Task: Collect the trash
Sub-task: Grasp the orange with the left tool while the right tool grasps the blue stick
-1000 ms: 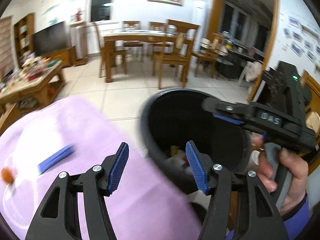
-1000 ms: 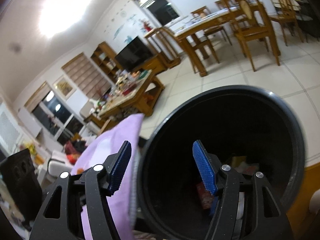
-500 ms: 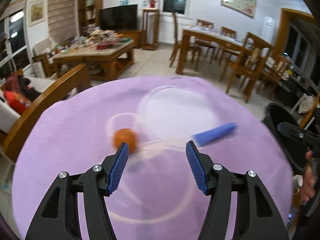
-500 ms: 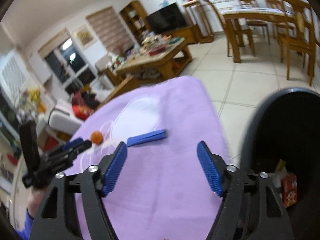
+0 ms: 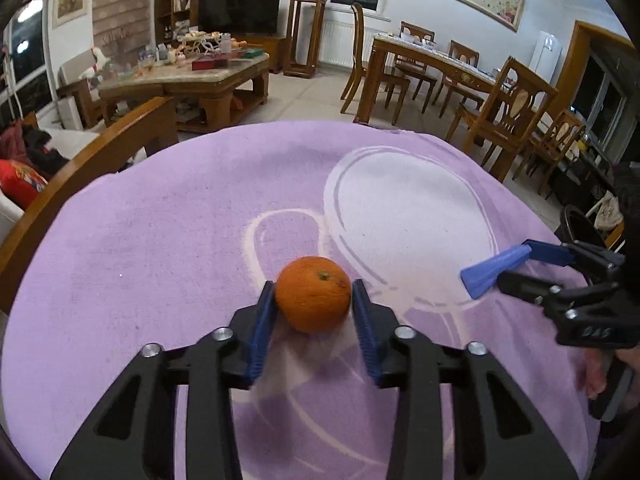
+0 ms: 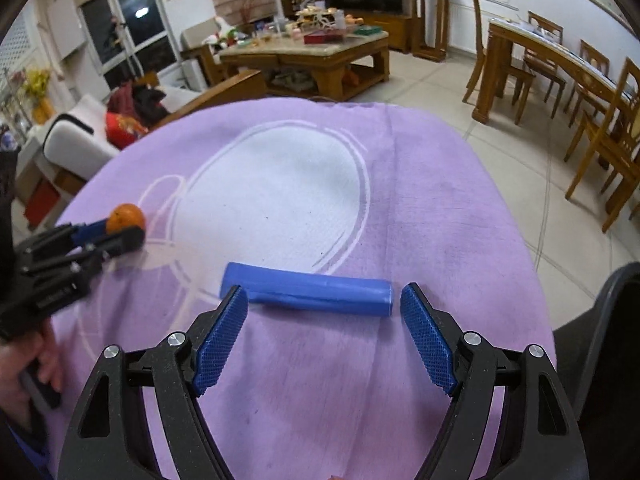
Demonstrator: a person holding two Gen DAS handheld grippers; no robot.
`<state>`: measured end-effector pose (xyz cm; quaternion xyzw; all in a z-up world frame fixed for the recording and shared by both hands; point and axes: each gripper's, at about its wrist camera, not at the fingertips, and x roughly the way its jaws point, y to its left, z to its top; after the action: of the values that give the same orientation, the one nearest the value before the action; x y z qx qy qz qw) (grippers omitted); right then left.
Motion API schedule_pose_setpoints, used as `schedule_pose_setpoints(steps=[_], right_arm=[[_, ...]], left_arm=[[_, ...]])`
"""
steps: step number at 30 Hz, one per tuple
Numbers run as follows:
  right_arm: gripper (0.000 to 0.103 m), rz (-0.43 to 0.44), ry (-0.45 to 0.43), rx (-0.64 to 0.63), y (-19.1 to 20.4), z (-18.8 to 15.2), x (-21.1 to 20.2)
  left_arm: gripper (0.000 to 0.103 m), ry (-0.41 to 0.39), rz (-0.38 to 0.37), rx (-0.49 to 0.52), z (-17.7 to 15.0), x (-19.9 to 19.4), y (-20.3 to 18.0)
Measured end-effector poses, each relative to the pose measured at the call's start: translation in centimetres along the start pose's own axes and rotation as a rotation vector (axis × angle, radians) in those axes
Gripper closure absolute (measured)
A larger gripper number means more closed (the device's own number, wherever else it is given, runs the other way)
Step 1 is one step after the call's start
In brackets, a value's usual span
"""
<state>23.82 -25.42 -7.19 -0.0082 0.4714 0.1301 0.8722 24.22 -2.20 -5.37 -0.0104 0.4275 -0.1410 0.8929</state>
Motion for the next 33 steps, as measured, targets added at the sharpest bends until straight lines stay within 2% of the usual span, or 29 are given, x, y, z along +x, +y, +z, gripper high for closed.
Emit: schedule_pose_setpoints(steps=[2,4,5,7,12,14,17,19,21,23,25,27,28,29,33], right_arm=[[0.024,-0.011,-0.003,-0.020,0.2,0.2,0.4],[0.029,-0.013,-0.001,-0.037,0.5,0.2,0.9],[0.039,-0.019,-0.005,-0.058,0.9,0.2,1.0],[0.045,-0.021,-0.008,-0.082,1.6,0.1,1.1],[0.082,0.012,0.005,-0.103,1.9,-0.4,0.1],[0.088,0.042,0.026,-0.116,2.2,-0.8,-0.4],[0.088,0.104,0.060,-0.154,3.5,-1.7,-1.2],[0.082,0.097,0.046,-0.179,4.2,-1.9,-1.8],[0.044,0.065,0.035,-0.180,4.2,-1.4,-2.0],[0.040,0.068,0.038,-0.163,4.1,-0.7,-1.6],[0.043,0.076,0.057,-0.167,4.4,-0.2,-0.8],[0.066,0.035,0.051,-0.204,4.9,0.2,0.0],[0.074,0.024,0.047,-0.216,5.2,0.2,0.0],[0.086,0.053,0.051,-0.209,5.2,0.4,-0.1],[0.091,0.094,0.020,-0.169,5.2,0.3,-0.2]], left_arm=[[0.067,-0.002,-0.015,-0.016,0.0,-0.1,0.4],[0.068,-0.007,-0.017,-0.018,-0.2,-0.2,0.5],[0.068,-0.018,-0.018,-0.013,-0.2,-0.4,0.4],[0.068,-0.034,-0.020,-0.002,-0.3,-0.7,0.2],[0.068,-0.044,-0.034,0.005,-0.4,-1.0,0.1],[0.068,-0.047,-0.039,0.009,-0.4,-1.2,0.0],[0.068,-0.049,-0.046,0.019,-0.3,-1.3,-0.4],[0.068,-0.045,-0.051,0.026,-0.3,-1.2,-0.6],[0.068,-0.041,-0.056,0.032,-0.3,-1.1,-0.7],[0.068,-0.041,-0.061,0.041,-0.4,-1.1,-0.8],[0.068,-0.041,-0.063,0.047,-0.5,-1.2,-0.8],[0.068,-0.044,-0.065,0.052,-0.5,-1.2,-0.9],[0.068,-0.048,-0.064,0.056,-0.6,-1.3,-1.0],[0.068,-0.055,-0.063,0.061,-0.5,-1.5,-1.1],[0.068,-0.095,-0.051,0.082,-0.5,-2.5,-1.8]])
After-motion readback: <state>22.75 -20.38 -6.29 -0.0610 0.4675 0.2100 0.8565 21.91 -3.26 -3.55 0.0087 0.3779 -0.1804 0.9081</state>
